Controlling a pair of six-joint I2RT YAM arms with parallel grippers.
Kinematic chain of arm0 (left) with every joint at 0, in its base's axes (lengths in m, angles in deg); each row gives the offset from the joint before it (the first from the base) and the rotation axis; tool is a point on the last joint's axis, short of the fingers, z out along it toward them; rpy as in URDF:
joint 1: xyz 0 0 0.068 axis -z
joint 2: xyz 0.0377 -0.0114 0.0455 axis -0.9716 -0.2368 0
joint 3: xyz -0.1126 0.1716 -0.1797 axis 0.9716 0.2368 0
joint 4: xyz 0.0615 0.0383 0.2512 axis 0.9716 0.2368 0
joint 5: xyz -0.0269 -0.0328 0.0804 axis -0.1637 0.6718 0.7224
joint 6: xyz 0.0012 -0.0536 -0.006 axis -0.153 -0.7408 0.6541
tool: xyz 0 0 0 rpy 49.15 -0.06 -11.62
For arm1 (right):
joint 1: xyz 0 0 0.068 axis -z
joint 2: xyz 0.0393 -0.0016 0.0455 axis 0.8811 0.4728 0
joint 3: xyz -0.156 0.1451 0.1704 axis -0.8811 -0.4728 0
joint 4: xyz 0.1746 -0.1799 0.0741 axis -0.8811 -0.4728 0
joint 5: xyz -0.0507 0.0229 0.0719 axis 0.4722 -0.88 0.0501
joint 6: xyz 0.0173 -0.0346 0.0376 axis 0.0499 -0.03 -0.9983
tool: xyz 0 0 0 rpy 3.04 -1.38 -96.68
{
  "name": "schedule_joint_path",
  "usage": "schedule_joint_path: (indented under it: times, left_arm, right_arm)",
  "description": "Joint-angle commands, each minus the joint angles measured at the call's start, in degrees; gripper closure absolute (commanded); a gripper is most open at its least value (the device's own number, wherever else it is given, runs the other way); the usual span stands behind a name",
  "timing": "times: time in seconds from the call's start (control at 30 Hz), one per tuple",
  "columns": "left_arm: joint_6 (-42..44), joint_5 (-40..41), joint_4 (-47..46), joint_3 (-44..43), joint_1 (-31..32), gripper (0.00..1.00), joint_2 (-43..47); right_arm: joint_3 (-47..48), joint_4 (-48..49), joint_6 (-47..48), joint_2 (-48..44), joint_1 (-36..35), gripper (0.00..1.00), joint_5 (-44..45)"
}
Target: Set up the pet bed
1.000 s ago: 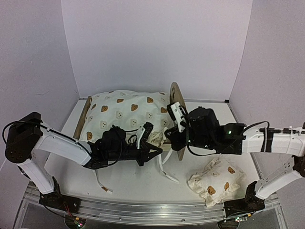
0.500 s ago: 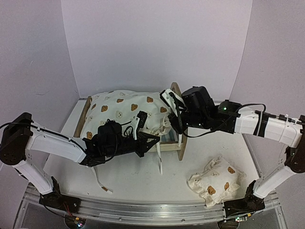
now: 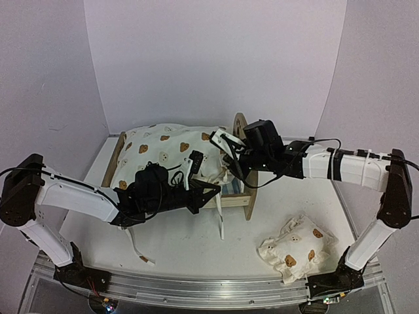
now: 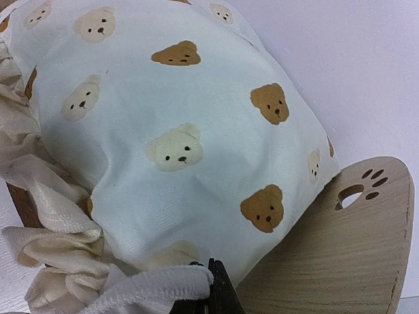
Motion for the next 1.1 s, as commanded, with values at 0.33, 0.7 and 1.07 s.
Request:
schedule_joint_path:
  times: [0.33,0.7,1.07]
  left_arm:
    - [1.5,-0.8,-1.6,-2.5,-0.1,1.0,0.8]
    - [2.5,0.1,-1.5,-3.1,0.0,1.0,0.6]
    - [3.1,-2.2,-1.4,-8.2,0.0,1.0,-3.9]
  right_arm:
    - [-3.7,6.5,4.1,0.6,0.4,1.0,5.6]
    - [-5.0,0.7,-10.0,-1.5,-0.5,0.87,7.8]
    - [6.6,-25.7,-32.4,-7.0,-2.4,0.36,-0.2]
